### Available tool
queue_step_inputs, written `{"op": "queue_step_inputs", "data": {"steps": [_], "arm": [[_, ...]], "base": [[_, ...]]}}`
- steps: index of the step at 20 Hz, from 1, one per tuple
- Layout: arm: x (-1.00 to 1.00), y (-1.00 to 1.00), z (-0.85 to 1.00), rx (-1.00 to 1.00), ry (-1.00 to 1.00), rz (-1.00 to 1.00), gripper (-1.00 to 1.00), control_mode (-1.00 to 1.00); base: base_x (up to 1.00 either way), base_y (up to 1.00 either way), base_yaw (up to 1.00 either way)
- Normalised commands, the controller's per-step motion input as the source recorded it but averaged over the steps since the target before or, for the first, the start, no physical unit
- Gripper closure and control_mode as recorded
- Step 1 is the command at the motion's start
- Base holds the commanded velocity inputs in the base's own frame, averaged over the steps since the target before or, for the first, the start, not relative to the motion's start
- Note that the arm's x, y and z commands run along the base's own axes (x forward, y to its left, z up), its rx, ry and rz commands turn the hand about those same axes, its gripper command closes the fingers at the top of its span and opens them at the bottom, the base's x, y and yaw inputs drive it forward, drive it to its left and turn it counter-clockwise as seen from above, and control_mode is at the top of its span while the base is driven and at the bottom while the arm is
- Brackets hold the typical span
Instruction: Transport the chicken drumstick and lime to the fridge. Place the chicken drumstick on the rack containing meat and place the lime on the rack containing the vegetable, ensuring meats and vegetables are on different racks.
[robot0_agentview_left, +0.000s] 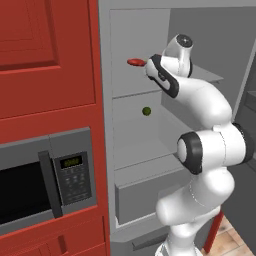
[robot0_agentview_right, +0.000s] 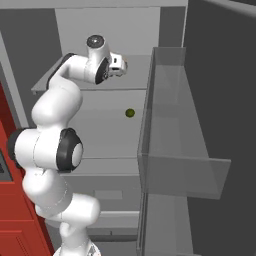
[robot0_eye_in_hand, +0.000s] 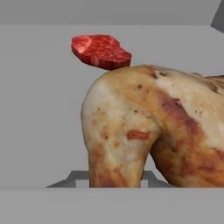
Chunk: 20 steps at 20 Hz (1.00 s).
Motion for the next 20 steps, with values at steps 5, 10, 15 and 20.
{"op": "queue_step_inputs", "data": {"steps": [5,10,15,20], "arm": [[0.08,0.02,-0.88,0.0,0.11,0.0,-1.0,-1.0],[0.0,0.0,-0.36,0.0,-0.19,0.0,-1.0,-1.0],[0.14,0.0,-0.06,0.01,-0.11,0.0,-1.0,-1.0],[0.07,0.0,0.06,0.0,0.09,0.0,-1.0,-1.0]], "base": [[0.0,0.0,0.0],[0.0,0.0,0.0],[0.0,0.0,0.0],[0.0,0.0,0.0]]}}
